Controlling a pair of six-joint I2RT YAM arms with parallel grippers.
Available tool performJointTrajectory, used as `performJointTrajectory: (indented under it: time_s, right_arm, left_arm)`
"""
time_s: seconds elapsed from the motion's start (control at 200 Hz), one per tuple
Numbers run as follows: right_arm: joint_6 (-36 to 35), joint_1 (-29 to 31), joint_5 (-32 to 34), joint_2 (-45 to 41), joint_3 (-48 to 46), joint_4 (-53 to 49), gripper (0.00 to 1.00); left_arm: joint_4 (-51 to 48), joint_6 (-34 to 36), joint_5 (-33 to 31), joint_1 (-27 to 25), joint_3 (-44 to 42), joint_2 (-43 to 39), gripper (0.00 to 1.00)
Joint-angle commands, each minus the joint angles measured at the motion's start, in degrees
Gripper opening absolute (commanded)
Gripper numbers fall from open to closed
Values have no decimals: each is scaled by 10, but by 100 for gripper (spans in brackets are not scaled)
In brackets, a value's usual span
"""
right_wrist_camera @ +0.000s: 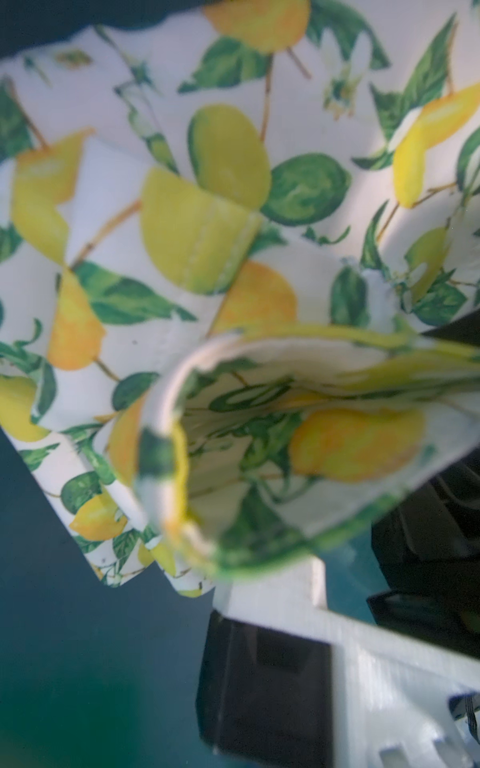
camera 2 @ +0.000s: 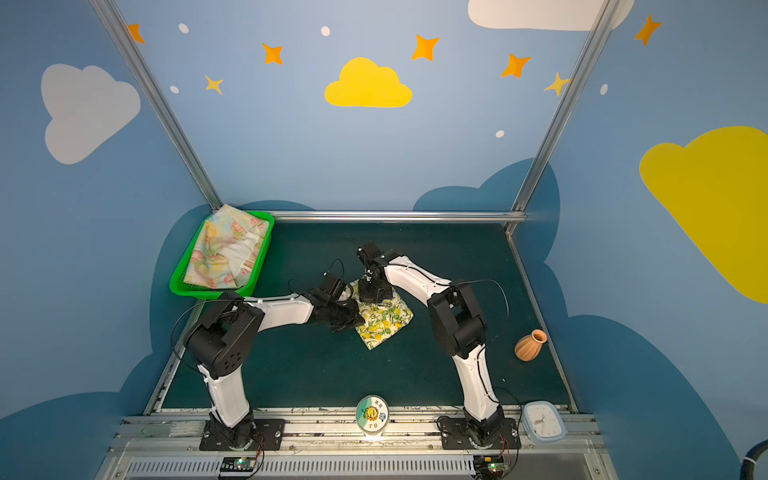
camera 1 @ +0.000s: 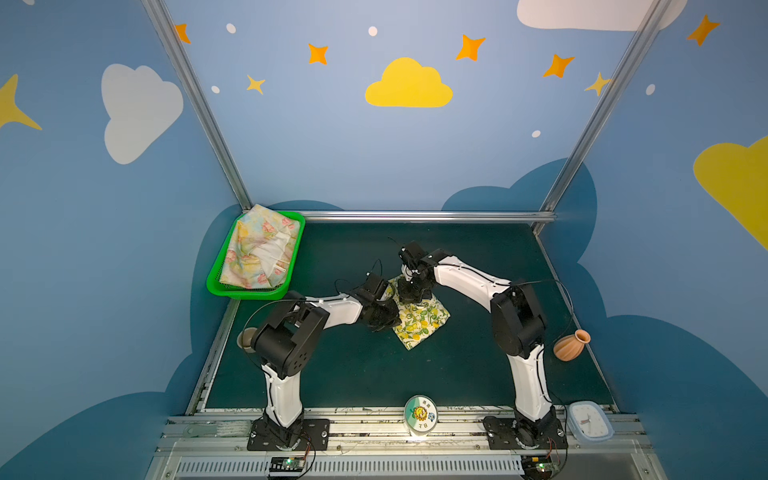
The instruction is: Fold and stack the skirts
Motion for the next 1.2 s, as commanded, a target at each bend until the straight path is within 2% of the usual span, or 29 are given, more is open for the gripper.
performJointTrajectory:
  time_s: [0.0,0.32,0.521,0.651,0.881,1.066,1.196]
  right_arm:
    - [10,7,-9,-11,-7,10,0]
    - [11,8,-2,9,-21,25,0]
    - [11,8,-3,15,-38,44,0]
    - [13,9,-6,20,-45,54,0]
    - [13,10,-6,29,-55,69,0]
    - [16,11,-7,28,-63,78,0]
    - [17,11,-9,25,-61,76,1]
  left_arm:
    - [-32,8,-18,-1,-13,26,9]
    - [-32,8,-21,-1,-16,15,9]
    - [6,-7,-15,4,-39,-19,9]
    - [49,-28,8,19,-61,-42,9]
    - [55,-31,15,37,-81,-70,9]
    - [150,-80,52,72,-127,-96,9]
    - [140,-72,53,90,-130,-114,9]
